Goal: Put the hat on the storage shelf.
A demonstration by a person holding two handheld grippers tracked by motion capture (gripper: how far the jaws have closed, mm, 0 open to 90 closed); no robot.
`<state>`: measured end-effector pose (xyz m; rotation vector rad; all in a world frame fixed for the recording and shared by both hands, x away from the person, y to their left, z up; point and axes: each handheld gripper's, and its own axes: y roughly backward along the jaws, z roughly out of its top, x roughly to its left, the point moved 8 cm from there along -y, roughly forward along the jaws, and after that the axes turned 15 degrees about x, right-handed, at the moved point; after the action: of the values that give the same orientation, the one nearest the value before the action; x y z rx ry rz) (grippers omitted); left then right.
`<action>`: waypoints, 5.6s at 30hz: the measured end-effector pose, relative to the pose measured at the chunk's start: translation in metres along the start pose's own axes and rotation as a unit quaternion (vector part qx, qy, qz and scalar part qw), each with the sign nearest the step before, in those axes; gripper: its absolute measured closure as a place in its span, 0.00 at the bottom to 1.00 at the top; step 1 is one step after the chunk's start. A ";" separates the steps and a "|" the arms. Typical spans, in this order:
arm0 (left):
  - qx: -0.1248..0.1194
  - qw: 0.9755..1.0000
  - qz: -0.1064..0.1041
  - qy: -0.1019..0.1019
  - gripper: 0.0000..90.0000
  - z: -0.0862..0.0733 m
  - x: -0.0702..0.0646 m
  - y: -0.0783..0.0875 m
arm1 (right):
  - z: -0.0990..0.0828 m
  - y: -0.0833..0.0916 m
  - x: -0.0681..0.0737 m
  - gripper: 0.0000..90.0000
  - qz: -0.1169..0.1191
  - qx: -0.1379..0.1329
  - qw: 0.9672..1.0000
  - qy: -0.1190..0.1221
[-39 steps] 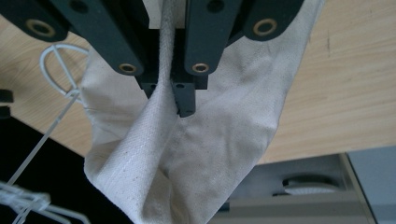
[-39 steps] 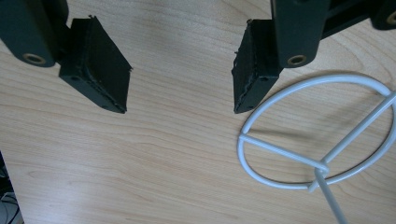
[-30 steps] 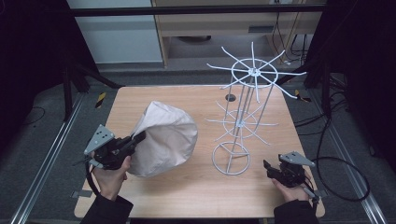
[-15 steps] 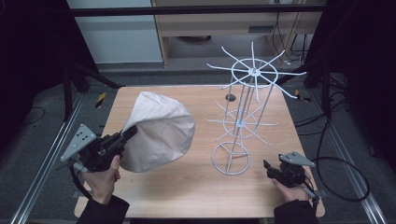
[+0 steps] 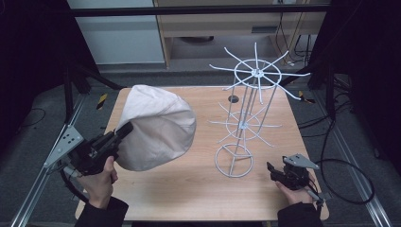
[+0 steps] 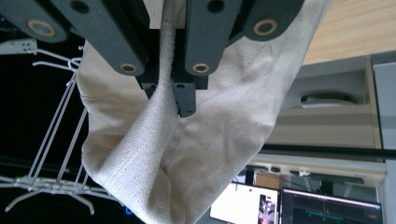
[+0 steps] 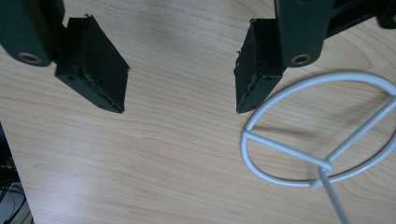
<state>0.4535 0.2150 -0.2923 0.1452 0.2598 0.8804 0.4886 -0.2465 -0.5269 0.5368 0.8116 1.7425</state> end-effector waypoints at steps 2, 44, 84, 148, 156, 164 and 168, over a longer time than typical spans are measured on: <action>-0.007 1.000 -0.001 0.001 0.99 0.004 0.000 0.001 | -0.001 0.000 0.000 0.39 -0.001 0.002 1.000 -0.001; -0.143 0.986 -0.079 0.010 0.99 0.063 -0.035 0.006 | -0.001 -0.001 -0.002 0.38 -0.005 0.000 1.000 0.000; -0.152 0.980 -0.129 0.001 0.99 0.106 -0.084 -0.027 | -0.001 -0.002 -0.001 0.38 -0.003 -0.002 1.000 0.004; -0.019 0.995 -0.098 -0.025 0.98 0.030 -0.068 -0.086 | -0.001 -0.002 0.000 0.38 -0.003 0.000 1.000 0.006; -0.001 0.994 -0.101 -0.027 0.97 0.019 -0.066 -0.090 | -0.001 -0.002 -0.001 0.37 -0.002 -0.003 1.000 0.003; 0.022 0.994 -0.104 -0.035 0.96 0.008 -0.068 -0.095 | 0.000 -0.002 -0.001 0.36 0.000 -0.007 1.000 -0.003; 0.032 0.993 -0.105 -0.038 0.95 0.004 -0.070 -0.097 | 0.000 -0.002 0.000 0.36 0.001 -0.006 1.000 -0.006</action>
<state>0.4841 0.0996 -0.2994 0.2060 0.2269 0.6560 0.4899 -0.2461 -0.5281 0.5400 0.7930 1.7437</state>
